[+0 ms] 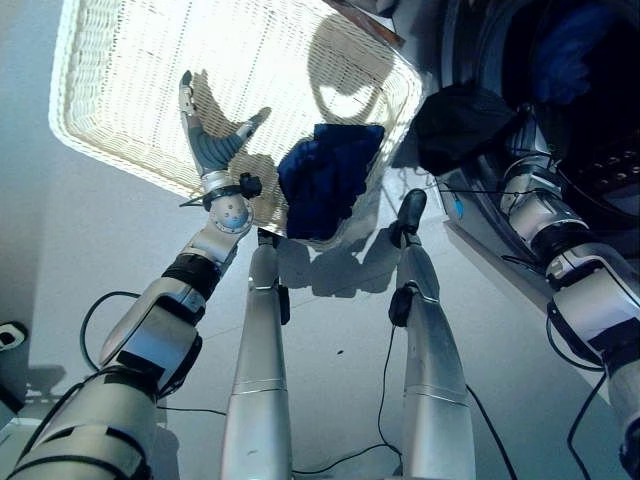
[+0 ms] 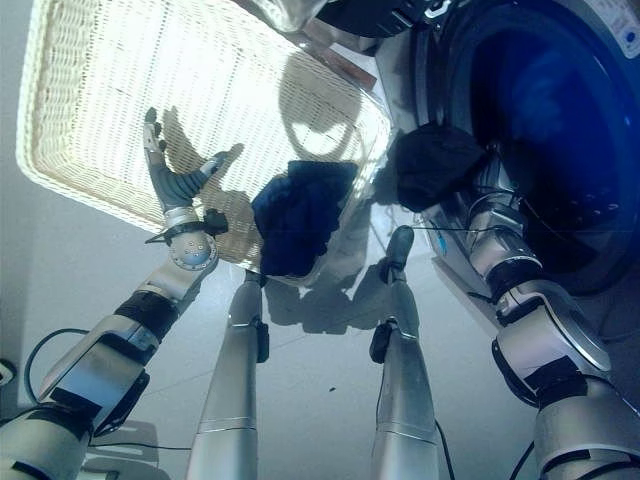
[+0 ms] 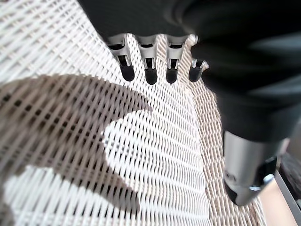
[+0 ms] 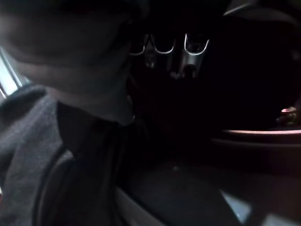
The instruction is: Put the clothes into the washing machine.
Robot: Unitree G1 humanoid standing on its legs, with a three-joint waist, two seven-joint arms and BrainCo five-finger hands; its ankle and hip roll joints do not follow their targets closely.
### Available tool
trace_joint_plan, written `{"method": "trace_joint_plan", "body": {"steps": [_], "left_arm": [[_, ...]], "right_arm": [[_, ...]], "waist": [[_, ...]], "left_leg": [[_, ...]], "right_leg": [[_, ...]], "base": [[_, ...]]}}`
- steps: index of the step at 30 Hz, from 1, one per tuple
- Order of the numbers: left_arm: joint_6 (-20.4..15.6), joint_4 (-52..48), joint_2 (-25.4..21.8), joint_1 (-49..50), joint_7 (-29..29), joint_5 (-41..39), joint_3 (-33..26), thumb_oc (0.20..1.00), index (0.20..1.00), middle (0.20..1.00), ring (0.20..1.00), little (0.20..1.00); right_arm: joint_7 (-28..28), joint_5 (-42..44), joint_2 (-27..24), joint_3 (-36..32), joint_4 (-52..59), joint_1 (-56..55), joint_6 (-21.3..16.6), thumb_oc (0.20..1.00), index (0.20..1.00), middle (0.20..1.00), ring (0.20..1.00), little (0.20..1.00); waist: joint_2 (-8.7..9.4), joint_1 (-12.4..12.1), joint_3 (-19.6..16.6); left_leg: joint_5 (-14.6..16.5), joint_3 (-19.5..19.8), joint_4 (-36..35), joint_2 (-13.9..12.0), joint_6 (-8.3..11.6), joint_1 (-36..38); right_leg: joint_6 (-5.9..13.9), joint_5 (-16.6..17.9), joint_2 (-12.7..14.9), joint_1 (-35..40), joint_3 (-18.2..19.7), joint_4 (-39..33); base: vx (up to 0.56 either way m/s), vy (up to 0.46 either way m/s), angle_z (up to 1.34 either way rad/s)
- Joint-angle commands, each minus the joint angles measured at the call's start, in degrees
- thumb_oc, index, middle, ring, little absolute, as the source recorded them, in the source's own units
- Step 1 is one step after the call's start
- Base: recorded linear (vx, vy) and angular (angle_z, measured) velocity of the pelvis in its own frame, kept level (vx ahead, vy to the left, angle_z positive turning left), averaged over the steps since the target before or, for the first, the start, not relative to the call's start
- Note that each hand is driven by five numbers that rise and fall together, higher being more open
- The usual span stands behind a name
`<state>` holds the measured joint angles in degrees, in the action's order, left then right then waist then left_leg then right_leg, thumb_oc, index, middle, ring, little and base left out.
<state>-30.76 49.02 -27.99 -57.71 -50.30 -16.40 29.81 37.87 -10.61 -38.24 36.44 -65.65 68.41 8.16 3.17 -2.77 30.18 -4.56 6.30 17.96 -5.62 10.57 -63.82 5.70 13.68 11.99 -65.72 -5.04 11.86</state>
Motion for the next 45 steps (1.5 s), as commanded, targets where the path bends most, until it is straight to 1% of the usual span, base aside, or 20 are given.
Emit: {"method": "trace_joint_plan", "body": {"steps": [1, 8, 11, 15, 16, 20, 21, 23, 25, 26, 27, 30, 32, 33, 34, 36, 39, 40, 41, 45], "left_arm": [[-2.63, -1.05, 1.07, -0.01, -1.24, 3.01, -2.37, 1.0, 1.0, 1.0, 1.0, 1.0], [-2.62, -1.25, 1.14, 0.08, -1.02, 2.85, -2.51, 1.0, 1.0, 1.0, 1.0, 1.0], [-2.32, -1.54, 0.79, 0.0, -1.24, 2.55, -2.38, 1.0, 1.0, 1.0, 1.0, 1.0], [-2.32, -1.54, 0.79, 0.0, -1.24, 2.55, -2.38, 1.0, 1.0, 1.0, 1.0, 1.0], [-2.17, -2.12, -0.08, 0.56, -1.33, 2.26, -2.14, 1.0, 1.0, 1.0, 1.0, 1.0], [-2.14, -2.21, -0.21, 0.68, -1.33, 2.31, -2.1, 1.0, 1.0, 1.0, 1.0, 1.0], [-1.86, -4.41, -2.0, 3.29, -1.65, 4.14, -3.05, 1.0, 1.0, 1.0, 1.0, 1.0], [-2.55, -6.96, -3.69, 7.1, -2.08, 4.82, -4.51, 1.0, 1.0, 1.0, 1.0, 1.0], [-1.99, -9.12, -5.18, 9.51, -1.92, 4.17, -5.74, 1.0, 1.0, 1.0, 1.0, 1.0], [-1.44, -9.39, -6.38, 9.5, -1.23, 2.56, -5.56, 1.0, 1.0, 1.0, 1.0, 1.0], [-1.15, -9.2, -6.94, 9.17, -0.49, 1.61, -5.32, 1.0, 1.0, 1.0, 1.0, 1.0], [-1.2, -8.13, -7.35, 8.51, 0.49, 0.71, -5.02, 1.0, 1.0, 1.0, 1.0, 1.0], [-1.26, -7.49, -7.42, 7.9, 0.89, 0.28, -4.72, 1.0, 1.0, 1.0, 1.0, 1.0], [-1.37, -7.1, -7.37, 7.63, 1.02, 0.16, -4.56, 1.0, 1.0, 1.0, 1.0, 1.0], [-1.52, -6.75, -7.22, 7.43, 1.13, 0.1, -4.5, 1.0, 1.0, 1.0, 1.0, 1.0], [-1.63, -6.31, -7.01, 7.15, 1.02, -0.14, -4.25, 1.0, 1.0, 1.0, 1.0, 1.0], [-2.23, -5.57, -6.88, 6.99, 1.3, -0.92, -4.28, 1.0, 1.0, 1.0, 1.0, 1.0], [-2.45, -5.48, -6.97, 7.0, 1.63, -1.1, -4.36, 1.0, 1.0, 1.0, 1.0, 1.0], [-2.54, -5.45, -7.01, 7.0, 1.77, -1.19, -4.38, 1.0, 1.0, 1.0, 1.0, 1.0], [-2.52, -5.0, -7.37, 5.77, 3.08, -2.18, -4.06, 1.0, 1.0, 1.0, 1.0, 1.0]], "right_arm": [[0.94, -0.54, -2.32, 2.71, -0.94, -0.61, 1.04, 0.2, 0.2, 0.2, 0.2, 0.2], [2.91, 2.95, -2.46, 2.21, -0.53, 0.77, -0.23, 0.2, 0.2, 0.2, 0.2, 0.2], [3.97, 9.79, -2.92, 1.2, -0.16, 0.9, -1.55, 0.2, 0.2, 0.2, 0.2, 0.2], [3.97, 9.79, -2.92, 1.2, -0.16, 0.9, -1.55, 0.2, 0.2, 0.2, 0.2, 0.2], [6.71, 20.31, -4.4, -1.24, 0.74, 0.99, -2.38, 0.2, 0.2, 0.2, 0.2, 0.2], [7.66, 22.02, -4.64, -1.54, 0.87, 1.04, -2.6, 0.2, 0.2, 0.2, 0.2, 0.2], [15.26, 38.68, -8.29, -9.26, 1.42, 2.04, -8.54, 0.2, 0.2, 0.2, 0.2, 0.2], [23.77, 48.83, -11.37, -15.54, 3.47, 3.35, -17.56, 0.2, 0.2, 0.2, 0.2, 0.2], [29.28, 55.32, -15.15, -19.19, 5.49, 3.48, -24.74, 0.2, 0.2, 0.2, 0.2, 0.2], [31.34, 57.18, -18.47, -19.72, 7.19, 3.75, -26.81, 0.2, 0.2, 0.2, 0.2, 0.2], [30.71, 57.48, -19.58, -19.4, 6.39, 4.13, -26.91, 0.2, 0.2, 0.2, 0.2, 0.2], [29.32, 56.69, -19.79, -19.06, 5.22, 4.9, -27.07, 0.213, 0.213, 0.213, 0.213, 0.213], [29.6, 56.25, -18.95, -18.19, 5.09, 5.74, -27.22, 0.31, 0.31, 0.31, 0.31, 0.31], [29.99, 56.0, -18.51, -17.74, 5.06, 6.25, -26.85, 0.294, 0.294, 0.294, 0.294, 0.294], [30.04, 55.91, -18.1, -17.55, 4.78, 6.6, -26.9, 0.322, 0.322, 0.322, 0.322, 0.322], [29.73, 54.89, -17.41, -17.43, 4.4, 7.04, -26.91, 0.476, 0.476, 0.476, 0.476, 0.476], [31.29, 52.59, -16.05, -16.44, 5.17, 8.04, -25.76, 0.561, 0.561, 0.561, 0.561, 0.561], [30.97, 52.68, -15.75, -16.36, 5.34, 7.98, -24.94, 1.0, 1.0, 1.0, 1.0, 1.0], [30.77, 52.39, -15.65, -16.36, 5.41, 7.93, -24.37, 1.0, 1.0, 1.0, 1.0, 1.0], [27.54, 50.89, -15.11, -13.75, 4.19, 9.09, -17.87, 1.0, 1.0, 1.0, 1.0, 1.0]], "waist": [[-3.89, 0.62, -0.39], [-4.05, 0.41, -0.39], [-4.0, 0.48, -0.39], [-4.0, 0.48, -0.39], [-3.82, 0.59, -0.39], [-3.81, 0.6, -0.39], [-3.21, 0.65, -0.39], [-2.52, 0.57, -0.39], [-1.51, 1.09, -0.39], [-0.41, 1.58, -0.39], [-0.12, 1.59, -0.39], [0.09, 1.41, -0.39], [-0.03, 1.12, -0.39], [-0.21, 0.96, -0.39], [-0.4, 0.84, -0.39], [-0.81, 0.72, -0.39], [-1.22, 0.52, -0.39], [-1.3, 0.44, -0.39], [-1.32, 0.42, -0.39], [-1.22, 0.23, -0.39]], "left_leg": [[-1.09, -0.31, -2.27, 2.64, -4.52, 0.37], [-1.19, 0.03, -2.3, 2.58, -4.42, 0.29], [-1.12, 0.14, -2.19, 2.45, -4.31, 0.36], [-1.12, 0.14, -2.19, 2.45, -4.31, 0.36], [-0.81, 0.44, -1.7, 2.26, -4.1, 0.49], [-0.75, 0.49, -1.62, 2.22, -4.07, 0.51], [0.5, 1.04, -0.94, 1.87, -4.04, 0.69], [1.48, 1.47, -1.15, 1.56, -3.96, 1.22], [1.23, 1.39, -1.39, 1.13, -4.04, 1.64], [1.16, 1.46, -1.56, 0.89, -4.18, 2.33], [1.16, 1.63, -1.5, 0.87, -4.21, 2.64], [1.28, 1.95, -1.47, 1.0, -4.38, 3.11], [1.33, 2.18, -1.79, 1.17, -4.45, 3.39], [1.31, 2.21, -1.95, 1.31, -4.47, 3.42], [1.29, 2.22, -2.17, 1.43, -4.49, 3.51], [1.26, 2.23, -2.45, 1.65, -4.54, 3.57], [1.32, 2.12, -2.76, 1.98, -4.54, 3.71], [1.27, 2.0, -2.95, 1.99, -4.54, 3.8], [1.25, 1.97, -3.01, 1.99, -4.54, 3.83], [1.11, 1.77, -3.12, 2.01, -4.56, 3.96]], "right_leg": [[4.92, -1.91, -0.54, -1.18, -1.87, 5.61], [4.9, -1.86, -0.48, -1.34, -1.84, 5.72], [4.86, -1.91, -0.57, -1.3, -1.75, 5.82], [4.86, -1.91, -0.57, -1.3, -1.75, 5.82], [4.83, -1.88, -0.74, -1.23, -1.5, 6.0], [4.84, -1.86, -0.76, -1.21, -1.47, 6.03], [5.15, -1.95, -0.89, -0.72, -1.36, 5.92], [5.36, -2.23, -1.42, 0.21, -1.71, 5.1], [5.39, -2.14, -1.8, 0.97, -1.98, 4.86], [5.37, -2.26, -2.1, 1.67, -1.96, 4.87], [5.35, -2.34, -2.13, 1.95, -1.95, 5.01], [5.32, -2.5, -2.16, 2.41, -2.03, 5.1], [5.27, -2.63, -2.13, 2.71, -2.17, 4.78], [5.2, -2.72, -2.09, 2.74, -2.23, 4.65], [5.16, -2.77, -2.04, 2.8, -2.23, 4.51], [5.1, -2.87, -1.97, 2.77, -2.17, 4.44], [5.02, -3.08, -2.01, 2.92, -2.16, 4.02], [5.04, -3.12, -1.95, 3.08, -2.24, 3.85], [5.04, -3.12, -1.92, 3.14, -2.27, 3.79], [5.03, -3.08, -1.86, 3.58, -2.54, 3.35]], "base": [[0.0, 0.0, 0.0], [0.0, 0.0, 0.0], [0.0, 0.0, 0.0], [0.0, 0.0, 0.0], [0.0, 0.0, 0.0], [0.0, -0.015, 0.0], [0.01, -0.08, -0.01], [0.01, -0.044, -0.01], [-0.01, 0.028, -0.01], [-0.02, 0.062, -0.05], [-0.01, 0.051, -0.06], [0.0, 0.003, -0.01], [0.0, 0.0, 0.0], [0.0, 0.0, 0.0], [0.01, 0.016, -0.04], [0.0, 0.006, -0.02], [0.0, 0.0, 0.0], [0.0, 0.0, 0.0], [0.0, 0.0, 0.0], [0.0, 0.0, 0.0]]}}
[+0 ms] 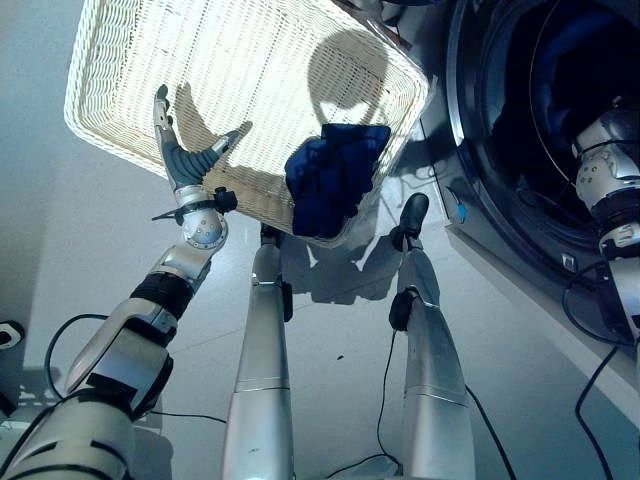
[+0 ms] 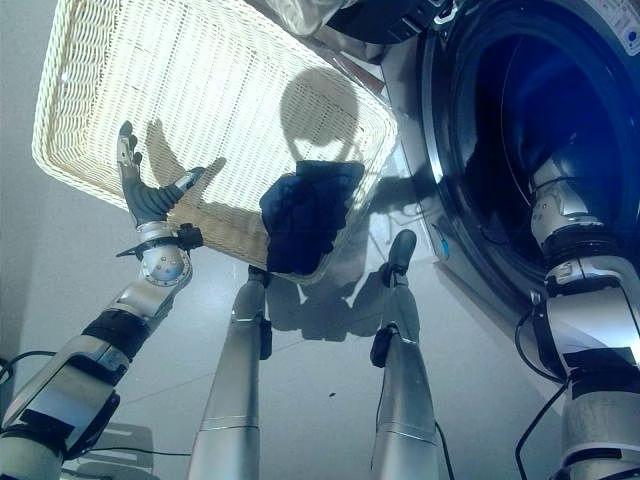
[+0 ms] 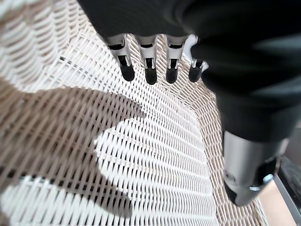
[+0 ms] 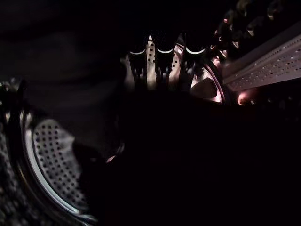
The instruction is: Put the clothes into the washing machine.
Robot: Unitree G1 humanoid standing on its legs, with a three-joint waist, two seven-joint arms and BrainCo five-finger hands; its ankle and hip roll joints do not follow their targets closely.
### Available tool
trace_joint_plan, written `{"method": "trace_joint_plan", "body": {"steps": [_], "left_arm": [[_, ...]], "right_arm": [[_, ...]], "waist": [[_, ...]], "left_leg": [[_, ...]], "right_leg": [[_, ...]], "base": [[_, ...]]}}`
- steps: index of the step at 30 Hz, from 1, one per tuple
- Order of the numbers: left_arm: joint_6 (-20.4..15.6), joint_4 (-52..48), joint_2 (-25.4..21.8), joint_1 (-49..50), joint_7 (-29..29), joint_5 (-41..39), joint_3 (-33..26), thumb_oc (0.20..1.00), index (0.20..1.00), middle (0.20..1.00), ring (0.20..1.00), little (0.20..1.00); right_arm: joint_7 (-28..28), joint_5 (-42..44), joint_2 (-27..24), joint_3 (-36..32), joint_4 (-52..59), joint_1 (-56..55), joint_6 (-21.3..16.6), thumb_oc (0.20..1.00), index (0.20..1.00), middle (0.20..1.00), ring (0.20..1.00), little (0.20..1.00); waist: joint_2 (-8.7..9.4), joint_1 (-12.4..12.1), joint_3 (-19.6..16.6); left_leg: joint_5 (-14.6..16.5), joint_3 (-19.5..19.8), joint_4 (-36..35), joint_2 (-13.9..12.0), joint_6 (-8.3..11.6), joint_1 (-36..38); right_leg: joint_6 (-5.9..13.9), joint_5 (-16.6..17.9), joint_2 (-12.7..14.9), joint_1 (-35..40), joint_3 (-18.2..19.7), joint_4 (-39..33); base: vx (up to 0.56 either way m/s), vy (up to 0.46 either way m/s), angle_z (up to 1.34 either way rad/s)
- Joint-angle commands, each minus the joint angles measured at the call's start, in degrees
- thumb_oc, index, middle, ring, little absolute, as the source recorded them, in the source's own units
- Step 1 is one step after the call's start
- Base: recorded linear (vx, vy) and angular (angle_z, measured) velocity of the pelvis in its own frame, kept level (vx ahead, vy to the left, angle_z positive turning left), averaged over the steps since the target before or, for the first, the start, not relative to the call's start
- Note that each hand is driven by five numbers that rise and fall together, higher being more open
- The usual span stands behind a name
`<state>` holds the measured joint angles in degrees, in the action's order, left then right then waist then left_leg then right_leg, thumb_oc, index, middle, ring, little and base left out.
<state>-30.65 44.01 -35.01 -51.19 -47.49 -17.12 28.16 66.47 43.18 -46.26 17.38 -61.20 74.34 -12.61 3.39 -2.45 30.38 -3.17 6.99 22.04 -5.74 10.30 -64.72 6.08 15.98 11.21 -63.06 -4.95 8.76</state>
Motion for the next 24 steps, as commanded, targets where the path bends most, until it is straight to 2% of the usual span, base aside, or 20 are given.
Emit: {"method": "trace_joint_plan", "body": {"steps": [1, 3, 4, 6, 8, 10, 12, 17, 24], "left_arm": [[-2.64, 0.11, -0.37, -1.06, 0.52, -1.28, -2.36, 1.0, 1.0, 1.0, 1.0, 1.0], [-2.72, 0.22, -0.43, -1.26, 0.69, -1.21, -2.33, 1.0, 1.0, 1.0, 1.0, 1.0], [-2.57, 0.12, -0.49, -1.5, 0.71, -1.1, -2.17, 1.0, 1.0, 1.0, 1.0, 1.0], [-2.26, 0.16, -0.63, -2.11, 0.65, -1.27, -1.81, 1.0, 1.0, 1.0, 1.0, 1.0], [-2.14, 0.09, -0.74, -2.19, 0.7, -1.39, -1.77, 1.0, 1.0, 1.0, 1.0, 1.0], [-2.3, 0.3, -1.02, -2.65, 0.77, -1.84, -1.82, 1.0, 1.0, 1.0, 1.0, 1.0], [-2.45, 0.35, -0.81, -2.67, 0.63, -1.87, -1.86, 1.0, 1.0, 1.0, 1.0, 1.0], [-3.04, 0.44, 0.92, -2.74, -0.2, -0.77, -1.83, 1.0, 1.0, 1.0, 1.0, 1.0], [-2.84, 0.87, 3.75, -3.4, -4.07, 2.9, -2.24, 1.0, 1.0, 1.0, 1.0, 1.0]], "right_arm": [[-3.08, -3.26, -7.21, 5.91, -1.5, 3.43, 5.47, 1.0, 1.0, 1.0, 1.0, 1.0], [-4.24, -4.02, -7.2, 6.38, -2.31, 3.45, 7.12, 1.0, 1.0, 1.0, 1.0, 1.0], [-5.35, -8.67, -7.15, 7.74, -3.09, 3.87, 12.31, 1.0, 1.0, 1.0, 1.0, 1.0], [-6.92, -10.97, -7.09, 10.39, -3.78, 4.86, 16.62, 1.0, 1.0, 1.0, 1.0, 1.0], [-7.5, -11.33, -7.06, 10.95, -4.0, 5.12, 17.51, 1.0, 1.0, 1.0, 1.0, 1.0], [-8.12, -17.87, -6.14, 12.69, -3.62, 5.23, 18.63, 1.0, 1.0, 1.0, 1.0, 1.0], [-7.42, -19.59, -5.53, 13.19, -2.7, 4.85, 18.35, 1.0, 1.0, 1.0, 1.0, 1.0], [-4.43, -31.36, -2.78, 12.54, 3.18, 1.16, 15.45, 1.0, 1.0, 1.0, 1.0, 1.0], [-2.16, -37.97, 2.12, 9.65, 14.59, -8.1, 12.04, 1.0, 1.0, 1.0, 1.0, 1.0]], "waist": [[-1.38, -0.13, -0.59], [-1.37, -0.16, -0.59], [-1.33, -0.25, -0.59], [-1.26, -0.36, -0.59], [-1.32, -0.37, -0.59], [-1.43, -0.42, -0.59], [-1.48, -0.41, -0.59], [-2.17, -0.12, -0.59], [-2.61, 1.09, -0.59]], "left_leg": [[-0.33, 1.07, -7.13, 2.01, -4.27, 4.71], [-0.35, 1.11, -7.1, 2.01, -4.29, 4.61], [-0.35, 1.1, -7.02, 2.05, -4.31, 4.5], [-0.4, 1.17, -6.93, 2.13, -4.42, 4.25], [-0.37, 1.15, -6.87, 2.1, -4.44, 4.21], [-0.34, 1.03, -6.65, 1.99, -4.48, 3.74], [-0.39, 0.96, -6.77, 2.08, -4.57, 3.65], [-0.35, 0.47, -6.88, 2.42, -4.69, 3.14], [-0.33, -0.54, -7.03, 2.61, -4.55, 2.23]], "right_leg": [[4.69, -5.35, -1.0, 0.9, -2.7, 6.5], [4.69, -5.29, -0.98, 0.83, -2.69, 6.5], [4.71, -5.23, -0.98, 0.84, -2.78, 6.45], [4.64, -5.13, -0.97, 0.68, -2.86, 6.37], [4.63, -5.17, -0.93, 0.65, -2.94, 6.47], [4.6, -5.29, -0.86, 0.2, -3.07, 6.84], [4.6, -5.27, -0.88, 0.09, -3.07, 6.77], [4.72, -5.53, -0.65, -0.58, -2.88, 6.95], [5.07, -5.66, -0.19, -2.09, -2.17, 7.15]], "base": [[0.0, 0.0, 0.0], [0.0, 0.0, 0.0], [0.0, 0.0, 0.0], [0.0, 0.0, 0.0], [0.0, 0.0, 0.0], [0.0, 0.0, 0.0], [0.0, 0.0, 0.0], [0.0, 0.007, 0.0], [0.0, 0.02, 0.0]]}}
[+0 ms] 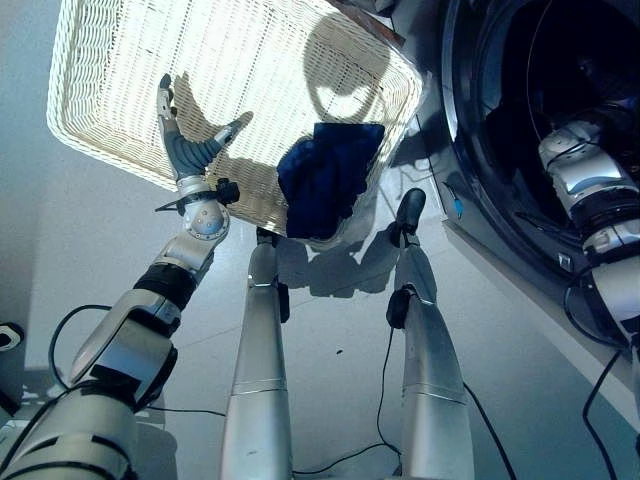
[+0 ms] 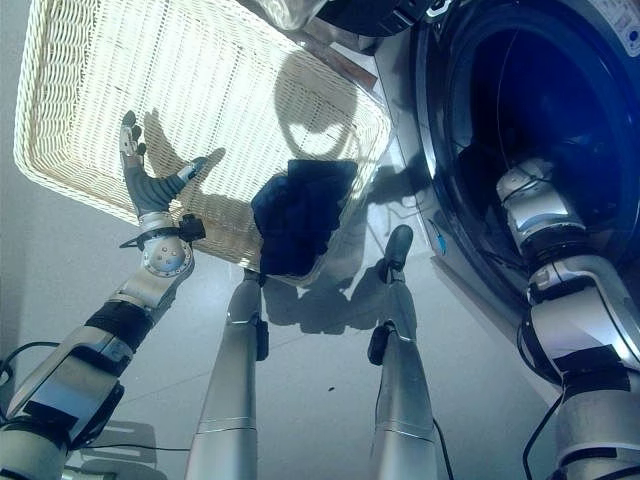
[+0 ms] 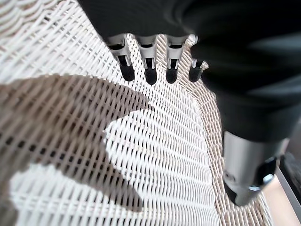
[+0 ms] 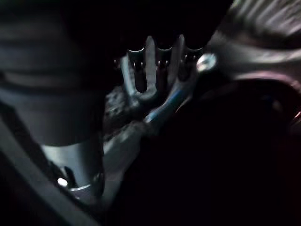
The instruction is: Put the clothes into the washing machine.
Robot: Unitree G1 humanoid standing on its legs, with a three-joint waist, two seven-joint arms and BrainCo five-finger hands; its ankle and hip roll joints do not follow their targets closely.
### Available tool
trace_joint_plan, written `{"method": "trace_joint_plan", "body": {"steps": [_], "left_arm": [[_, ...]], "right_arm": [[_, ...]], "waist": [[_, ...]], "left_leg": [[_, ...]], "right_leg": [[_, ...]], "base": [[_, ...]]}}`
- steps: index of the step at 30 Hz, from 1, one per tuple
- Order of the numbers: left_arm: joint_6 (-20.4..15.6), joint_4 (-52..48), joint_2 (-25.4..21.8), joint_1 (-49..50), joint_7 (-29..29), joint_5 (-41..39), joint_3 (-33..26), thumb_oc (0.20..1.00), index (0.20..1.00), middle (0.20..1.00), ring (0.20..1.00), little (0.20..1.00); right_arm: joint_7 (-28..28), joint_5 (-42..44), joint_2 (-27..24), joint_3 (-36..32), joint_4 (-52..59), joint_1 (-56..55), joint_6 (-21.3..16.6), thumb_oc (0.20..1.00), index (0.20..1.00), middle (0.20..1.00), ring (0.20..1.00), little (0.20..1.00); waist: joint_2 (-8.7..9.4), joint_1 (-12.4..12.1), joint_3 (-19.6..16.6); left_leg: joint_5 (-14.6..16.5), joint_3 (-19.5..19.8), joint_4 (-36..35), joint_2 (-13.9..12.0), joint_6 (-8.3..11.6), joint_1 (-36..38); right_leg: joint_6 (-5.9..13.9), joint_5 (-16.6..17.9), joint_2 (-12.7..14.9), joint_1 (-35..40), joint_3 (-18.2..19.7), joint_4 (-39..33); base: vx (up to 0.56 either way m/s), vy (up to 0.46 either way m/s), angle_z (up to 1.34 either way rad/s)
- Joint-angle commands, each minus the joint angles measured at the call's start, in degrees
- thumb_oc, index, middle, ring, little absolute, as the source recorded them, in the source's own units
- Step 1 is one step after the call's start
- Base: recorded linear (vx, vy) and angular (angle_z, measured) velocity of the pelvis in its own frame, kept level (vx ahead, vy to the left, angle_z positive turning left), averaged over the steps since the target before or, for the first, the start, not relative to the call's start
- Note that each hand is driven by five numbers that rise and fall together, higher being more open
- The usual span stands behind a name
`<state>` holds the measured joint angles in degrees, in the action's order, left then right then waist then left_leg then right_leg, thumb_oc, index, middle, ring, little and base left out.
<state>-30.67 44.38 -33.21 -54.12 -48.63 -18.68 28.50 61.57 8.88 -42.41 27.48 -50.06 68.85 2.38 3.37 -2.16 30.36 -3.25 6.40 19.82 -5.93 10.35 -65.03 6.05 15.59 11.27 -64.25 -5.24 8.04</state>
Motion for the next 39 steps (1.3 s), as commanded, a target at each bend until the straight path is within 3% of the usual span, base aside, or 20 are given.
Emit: {"method": "trace_joint_plan", "body": {"steps": [1, 5, 6, 20, 32, 36, 39], "left_arm": [[-2.86, 0.58, 2.1, -0.5, -3.13, 4.61, -2.64, 1.0, 1.0, 1.0, 1.0, 1.0], [-2.4, 0.44, 2.98, -0.46, -5.43, 6.93, -3.13, 1.0, 1.0, 1.0, 1.0, 1.0], [-2.47, 0.78, 3.24, -0.47, -6.54, 7.24, -4.06, 1.0, 1.0, 1.0, 1.0, 1.0], [-1.8, 1.49, 6.09, 0.8, -10.62, 10.26, -7.81, 1.0, 1.0, 1.0, 1.0, 1.0], [-0.3, -1.08, 7.58, 3.78, -10.7, 8.84, -11.03, 1.0, 1.0, 1.0, 1.0, 1.0], [-0.74, -1.09, 7.64, 3.77, -9.67, 6.34, -11.97, 1.0, 1.0, 1.0, 1.0, 1.0], [-0.7, -0.54, 7.43, 3.02, -8.63, 4.76, -12.29, 1.0, 1.0, 1.0, 1.0, 1.0]], "right_arm": [[2.79, -4.29, -1.57, -0.46, 4.28, -3.07, -2.73, 1.0, 1.0, 1.0, 1.0, 1.0], [2.86, -6.43, -0.11, -1.27, 8.02, -6.03, -3.95, 1.0, 1.0, 1.0, 1.0, 1.0], [1.23, -6.55, 1.32, -2.35, 9.31, -8.03, -7.15, 1.0, 1.0, 1.0, 1.0, 1.0], [-2.11, -20.52, 7.95, -2.66, 21.1, -16.61, -15.15, 1.0, 1.0, 1.0, 1.0, 1.0], [-18.61, -33.91, 9.47, 3.69, 34.53, -18.64, -20.6, 1.0, 1.0, 1.0, 1.0, 1.0], [-25.09, -33.23, 8.94, 7.72, 36.0, -16.0, -19.07, 1.0, 1.0, 1.0, 1.0, 1.0], [-31.67, -31.09, 9.23, 10.45, 35.05, -13.95, -15.38, 1.0, 1.0, 1.0, 1.0, 1.0]], "waist": [[-2.58, 0.9, -0.56], [-2.65, 1.41, -0.56], [-2.71, 1.75, -0.56], [-3.35, 2.77, -0.56], [-3.48, 2.39, -0.56], [-3.36, 1.7, -0.56], [-3.25, 1.25, -0.56]], "left_leg": [[-0.26, 0.04, -4.81, 2.85, -4.6, 2.52], [-0.27, -0.29, -4.76, 2.84, -4.57, 2.21], [-0.38, -0.53, -4.91, 2.72, -4.39, 2.12], [-1.59, -1.51, -5.75, 2.69, -3.85, 2.42], [-3.03, -1.8, -6.03, 2.5, -3.48, 2.89], [-3.54, -1.55, -6.1, 2.38, -3.23, 3.23], [-3.8, -1.46, -6.08, 2.35, -3.09, 3.35]], "right_leg": [[5.08, -5.21, -0.26, -0.98, -1.84, 7.83], [5.12, -5.1, -0.27, -1.64, -1.42, 7.98], [5.15, -5.18, -0.36, -1.92, -1.11, 8.11], [4.64, -5.74, -0.82, -2.67, 0.14, 8.8], [4.28, -6.16, -0.6, -2.29, 0.26, 9.38], [4.27, -6.21, -0.36, -1.73, -0.19, 9.53], [4.25, -6.23, -0.3, -1.49, -0.47, 9.69]], "base": [[0.0, 0.0, 0.0], [0.0, 0.0, 0.0], [0.0, 0.0, 0.0], [0.0, 0.002, 0.0], [0.0, 0.006, 0.0], [0.0, 0.0, 0.0], [0.0, -0.008, 0.01]]}}
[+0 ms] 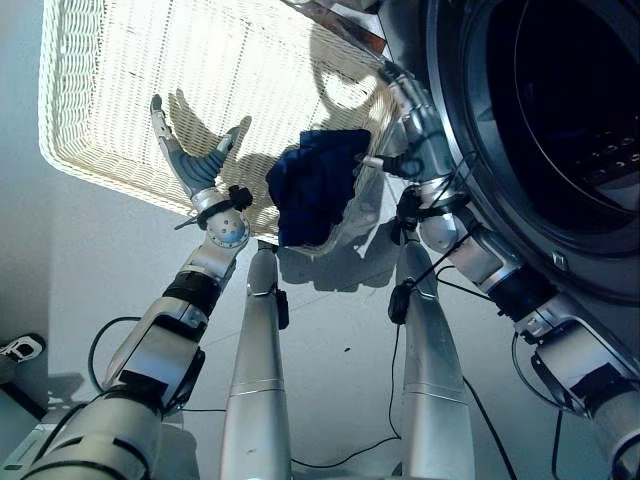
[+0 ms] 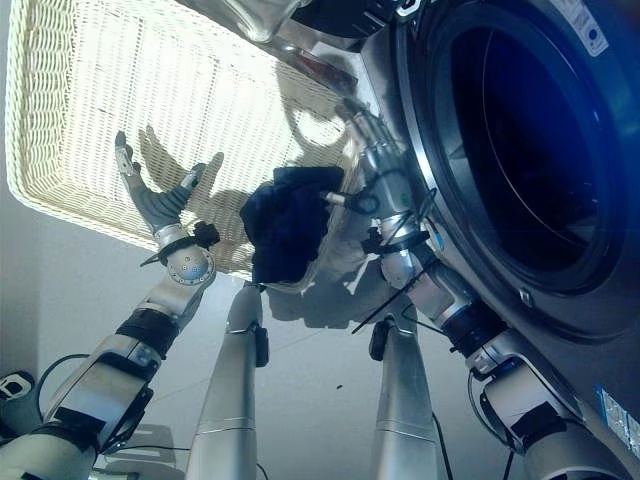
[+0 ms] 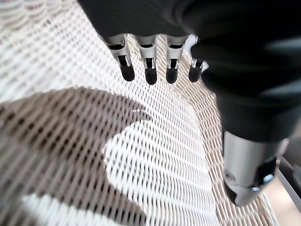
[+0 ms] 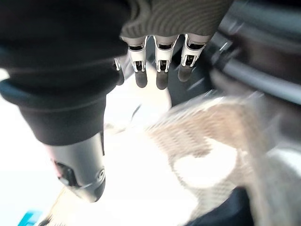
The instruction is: Put the clothes into the washing machine.
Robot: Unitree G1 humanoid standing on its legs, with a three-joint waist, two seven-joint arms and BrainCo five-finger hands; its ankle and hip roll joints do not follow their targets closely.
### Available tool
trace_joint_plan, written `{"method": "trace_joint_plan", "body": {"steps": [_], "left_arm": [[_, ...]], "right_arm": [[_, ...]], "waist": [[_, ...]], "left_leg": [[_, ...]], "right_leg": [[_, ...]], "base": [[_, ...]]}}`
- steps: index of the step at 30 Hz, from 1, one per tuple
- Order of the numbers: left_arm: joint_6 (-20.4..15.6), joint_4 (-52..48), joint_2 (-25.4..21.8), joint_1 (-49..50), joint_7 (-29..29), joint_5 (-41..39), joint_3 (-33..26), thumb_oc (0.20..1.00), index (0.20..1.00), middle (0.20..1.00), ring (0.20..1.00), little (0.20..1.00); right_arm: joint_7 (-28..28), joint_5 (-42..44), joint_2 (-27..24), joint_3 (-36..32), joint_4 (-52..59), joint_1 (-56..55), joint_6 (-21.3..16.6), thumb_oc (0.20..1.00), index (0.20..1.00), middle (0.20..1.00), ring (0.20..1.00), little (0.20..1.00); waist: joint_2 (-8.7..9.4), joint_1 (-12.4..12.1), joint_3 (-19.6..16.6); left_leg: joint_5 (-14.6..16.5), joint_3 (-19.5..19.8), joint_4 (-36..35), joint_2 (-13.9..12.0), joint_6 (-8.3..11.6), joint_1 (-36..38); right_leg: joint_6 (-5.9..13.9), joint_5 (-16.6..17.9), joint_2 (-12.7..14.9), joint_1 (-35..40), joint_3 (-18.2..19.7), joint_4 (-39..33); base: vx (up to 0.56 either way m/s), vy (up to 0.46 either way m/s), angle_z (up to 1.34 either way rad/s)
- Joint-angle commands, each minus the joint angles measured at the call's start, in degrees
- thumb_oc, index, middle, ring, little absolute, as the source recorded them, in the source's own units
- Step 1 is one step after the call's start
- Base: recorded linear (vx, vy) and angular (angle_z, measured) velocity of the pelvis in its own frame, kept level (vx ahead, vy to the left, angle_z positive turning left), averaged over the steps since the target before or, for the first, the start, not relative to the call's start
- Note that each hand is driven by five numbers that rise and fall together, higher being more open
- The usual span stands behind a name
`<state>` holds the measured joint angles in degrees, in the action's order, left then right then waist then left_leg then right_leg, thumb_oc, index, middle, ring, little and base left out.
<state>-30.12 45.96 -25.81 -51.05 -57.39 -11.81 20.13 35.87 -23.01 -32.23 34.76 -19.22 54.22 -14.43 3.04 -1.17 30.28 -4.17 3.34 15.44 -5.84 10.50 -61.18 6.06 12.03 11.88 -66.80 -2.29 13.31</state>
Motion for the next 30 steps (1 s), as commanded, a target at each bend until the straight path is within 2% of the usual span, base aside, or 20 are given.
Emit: {"method": "trace_joint_plan", "body": {"steps": [1, 5, 7, 10, 13, 15, 17, 21, 25, 30], "left_arm": [[-1.48, -2.01, -0.06, -0.29, 0.54, -3.31, -4.05, 1.0, 1.0, 1.0, 1.0, 1.0], [-1.99, -1.38, -0.56, -0.95, 1.86, -6.55, -4.52, 1.0, 1.0, 1.0, 1.0, 1.0], [-1.93, -0.87, -0.82, -1.32, 2.08, -6.66, -4.21, 1.0, 1.0, 1.0, 1.0, 1.0], [-1.8, -0.3, -1.07, -1.88, 2.27, -6.55, -3.97, 1.0, 1.0, 1.0, 1.0, 1.0], [-1.86, -0.17, -0.99, -2.02, 2.3, -6.51, -3.89, 1.0, 1.0, 1.0, 1.0, 1.0], [-1.65, -0.14, -1.05, -2.41, 2.55, -6.45, -3.61, 1.0, 1.0, 1.0, 1.0, 1.0], [-1.54, -0.25, -1.05, -2.47, 2.53, -6.42, -3.52, 1.0, 1.0, 1.0, 1.0, 1.0], [-1.31, -0.85, -1.05, -2.19, 2.11, -6.08, -3.09, 1.0, 1.0, 1.0, 1.0, 1.0], [-0.98, -1.23, -1.4, -2.1, 2.55, -6.03, -3.13, 1.0, 1.0, 1.0, 1.0, 1.0], [-0.83, -1.53, -1.28, -2.03, 2.98, -5.69, -2.94, 1.0, 1.0, 1.0, 1.0, 1.0]], "right_arm": [[-7.89, 1.24, -0.9, 4.38, 3.74, 1.41, 3.07, 1.0, 1.0, 1.0, 1.0, 1.0], [-13.84, 4.28, -0.86, 8.84, 1.6, 3.5, 9.89, 1.0, 1.0, 1.0, 1.0, 1.0], [-14.17, 4.56, -0.67, 10.2, 1.04, 3.89, 11.14, 1.0, 1.0, 1.0, 1.0, 1.0], [-17.75, 4.16, 0.38, 11.5, -1.06, 4.87, 15.84, 1.0, 1.0, 1.0, 1.0, 1.0], [-19.35, 3.61, 0.67, 12.16, -1.88, 5.05, 17.03, 1.0, 1.0, 1.0, 1.0, 1.0], [-22.8, 2.88, 0.92, 13.57, -3.26, 5.88, 20.48, 1.0, 1.0, 1.0, 1.0, 1.0], [-23.68, 3.09, 0.8, 13.91, -3.52, 6.04, 21.3, 1.0, 1.0, 1.0, 1.0, 1.0], [-31.17, 0.75, 0.4, 15.46, -4.47, 6.13, 26.39, 1.0, 1.0, 1.0, 1.0, 1.0], [-34.91, -2.0, 0.04, 16.27, -5.2, 6.22, 28.74, 1.0, 1.0, 1.0, 1.0, 1.0], [-35.11, -3.8, 0.23, 16.59, -6.2, 6.49, 27.44, 1.0, 1.0, 1.0, 1.0, 1.0]], "waist": [[-2.88, 0.08, -0.49], [-2.73, -0.51, -0.49], [-2.73, -0.71, -0.49], [-2.7, -1.11, -0.49], [-2.72, -1.2, -0.49], [-2.76, -1.37, -0.49], [-2.79, -1.43, -0.49], [-2.54, -1.52, -0.49], [-2.25, -1.54, -0.49], [-2.15, -1.56, -0.49]], "left_leg": [[-2.97, 1.67, -1.64, 2.26, -3.21, -0.52], [-3.32, 2.01, -1.75, 2.26, -3.12, -0.43], [-3.47, 2.07, -1.83, 2.24, -3.19, -0.43], [-3.66, 2.22, -1.61, 2.34, -3.23, -0.63], [-3.73, 2.24, -1.69, 2.34, -3.27, -0.57], [-3.77, 2.34, -1.48, 2.35, -3.25, -0.72], [-3.78, 2.36, -1.45, 2.35, -3.28, -0.74], [-3.93, 2.45, -1.16, 2.31, -3.25, -0.83], [-3.96, 2.67, -0.85, 2.27, -3.22, -1.0], [-4.05, 3.09, -0.6, 2.3, -3.16, -1.42]], "right_leg": [[4.21, -2.69, -0.83, 1.1, -3.58, 4.52], [4.02, -2.69, -0.66, 1.29, -4.07, 4.7], [3.91, -2.65, -0.56, 1.29, -4.3, 4.82], [3.85, -2.5, -0.32, 1.14, -4.61, 5.14], [3.83, -2.45, -0.24, 1.21, -4.69, 5.13], [3.75, -2.48, -0.16, 1.02, -4.71, 5.44], [3.74, -2.5, -0.1, 1.03, -4.76, 5.53], [3.71, -2.4, -0.01, 0.98, -4.9, 5.88], [3.7, -2.29, 0.03, 0.86, -5.04, 6.11], [3.79, -1.97, 0.03, 0.49, -4.8, 6.08]], "base": [[0.0, 0.0, 0.0], [0.0, 0.0, 0.0], [0.02, -0.019, 0.05], [0.02, -0.017, 0.06], [0.01, 0.0, 0.01], [0.01, 0.001, 0.02], [0.0, 0.0, 0.0], [0.0, 0.0, 0.0], [0.01, -0.006, 0.01], [0.01, -0.009, 0.01]]}}
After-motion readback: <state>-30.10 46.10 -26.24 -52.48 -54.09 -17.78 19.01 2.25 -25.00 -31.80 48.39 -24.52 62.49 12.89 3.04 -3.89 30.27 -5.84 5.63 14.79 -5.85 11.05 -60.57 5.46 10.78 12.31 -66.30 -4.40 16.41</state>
